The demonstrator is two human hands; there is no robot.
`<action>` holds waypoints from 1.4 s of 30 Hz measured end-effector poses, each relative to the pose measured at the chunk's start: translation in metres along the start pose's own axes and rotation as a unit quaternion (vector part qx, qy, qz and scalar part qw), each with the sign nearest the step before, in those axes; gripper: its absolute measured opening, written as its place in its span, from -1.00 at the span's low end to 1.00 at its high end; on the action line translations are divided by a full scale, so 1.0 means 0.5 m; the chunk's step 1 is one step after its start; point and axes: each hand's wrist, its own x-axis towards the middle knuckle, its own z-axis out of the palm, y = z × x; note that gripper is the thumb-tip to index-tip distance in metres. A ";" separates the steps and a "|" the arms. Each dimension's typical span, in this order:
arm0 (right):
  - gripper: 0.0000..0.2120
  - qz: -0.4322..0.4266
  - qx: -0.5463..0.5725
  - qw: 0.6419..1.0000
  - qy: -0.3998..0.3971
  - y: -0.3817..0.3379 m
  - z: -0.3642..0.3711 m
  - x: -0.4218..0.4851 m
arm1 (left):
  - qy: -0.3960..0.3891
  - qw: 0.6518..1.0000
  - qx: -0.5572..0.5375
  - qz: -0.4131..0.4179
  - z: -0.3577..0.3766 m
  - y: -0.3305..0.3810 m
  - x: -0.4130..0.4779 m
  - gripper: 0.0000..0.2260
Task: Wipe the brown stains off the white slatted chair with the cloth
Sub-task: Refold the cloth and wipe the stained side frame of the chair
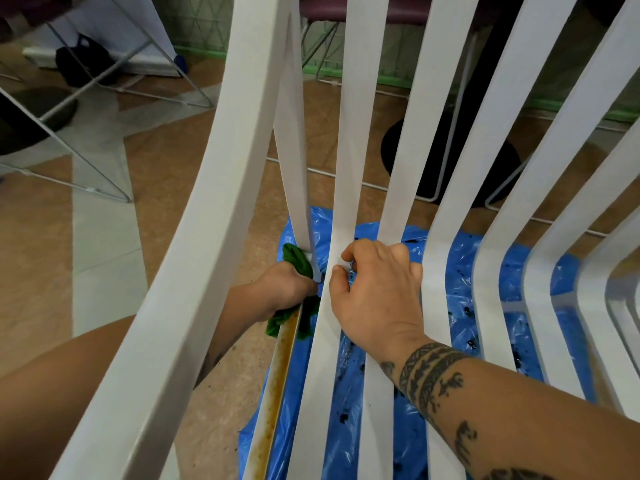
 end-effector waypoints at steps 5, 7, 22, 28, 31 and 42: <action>-0.90 0.005 -0.001 1.000 -0.006 -0.001 -0.003 -0.001 | -0.064 0.997 0.047 -0.009 -0.015 -0.032 -0.034 -0.78; -0.91 0.005 -0.003 1.000 -0.005 -0.002 -0.003 -0.001 | -0.083 0.995 0.058 -0.020 -0.023 -0.050 -0.051 -0.69; -0.92 -0.005 -0.008 1.000 0.006 -0.002 0.003 -0.001 | 0.084 0.993 -0.061 0.048 -0.077 0.000 -0.062 -0.88; -0.91 -0.012 -0.012 1.000 0.006 -0.001 0.002 0.000 | 0.124 0.956 0.198 0.179 -0.027 -0.020 -0.065 -0.80; -0.91 -0.016 -0.013 1.000 0.009 -0.001 0.002 0.000 | 0.088 0.955 0.214 0.187 -0.030 -0.026 -0.091 -0.68; -0.91 -0.016 -0.013 1.000 0.012 -0.003 -0.004 -0.001 | 0.103 0.969 0.171 0.147 -0.034 -0.051 -0.185 -0.66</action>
